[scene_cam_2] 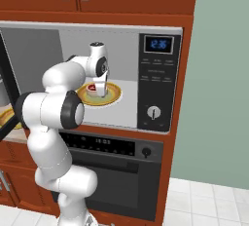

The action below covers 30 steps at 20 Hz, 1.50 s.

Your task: Pick the steak from the microwave and place it on plate located on the counter.

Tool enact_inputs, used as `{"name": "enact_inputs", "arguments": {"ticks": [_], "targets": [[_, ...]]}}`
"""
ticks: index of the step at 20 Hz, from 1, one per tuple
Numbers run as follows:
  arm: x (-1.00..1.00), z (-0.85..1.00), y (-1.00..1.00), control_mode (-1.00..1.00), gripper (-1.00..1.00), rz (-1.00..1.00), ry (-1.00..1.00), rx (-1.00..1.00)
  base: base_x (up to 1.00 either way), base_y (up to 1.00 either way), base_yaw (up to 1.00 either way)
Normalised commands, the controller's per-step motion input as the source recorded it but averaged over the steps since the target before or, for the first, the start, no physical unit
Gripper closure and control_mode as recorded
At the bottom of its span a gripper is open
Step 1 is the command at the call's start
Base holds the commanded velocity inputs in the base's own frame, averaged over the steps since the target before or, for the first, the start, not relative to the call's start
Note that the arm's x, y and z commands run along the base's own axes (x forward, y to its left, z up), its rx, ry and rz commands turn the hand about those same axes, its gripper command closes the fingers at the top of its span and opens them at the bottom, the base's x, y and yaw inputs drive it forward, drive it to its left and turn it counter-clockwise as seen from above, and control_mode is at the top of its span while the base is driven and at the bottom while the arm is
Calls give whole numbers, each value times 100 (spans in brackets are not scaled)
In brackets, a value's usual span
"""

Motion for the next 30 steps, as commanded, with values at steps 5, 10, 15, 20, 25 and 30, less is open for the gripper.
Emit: {"name": "enact_inputs", "arguments": {"ticks": [5,10,15,20,25,30], "targets": [[0,0,6,-100,-100,0,0,0,0,0,0],[0,0,0,-100,-100,0,0,0,0,0,0],[1,0,0,-100,100,0,0,0,0,0,0],[0,0,0,-100,100,0,0,0,0,0,0],[0,0,0,-100,100,0,0,0,0,0,0],[0,0,0,-100,100,0,0,0,0,0,0]]}}
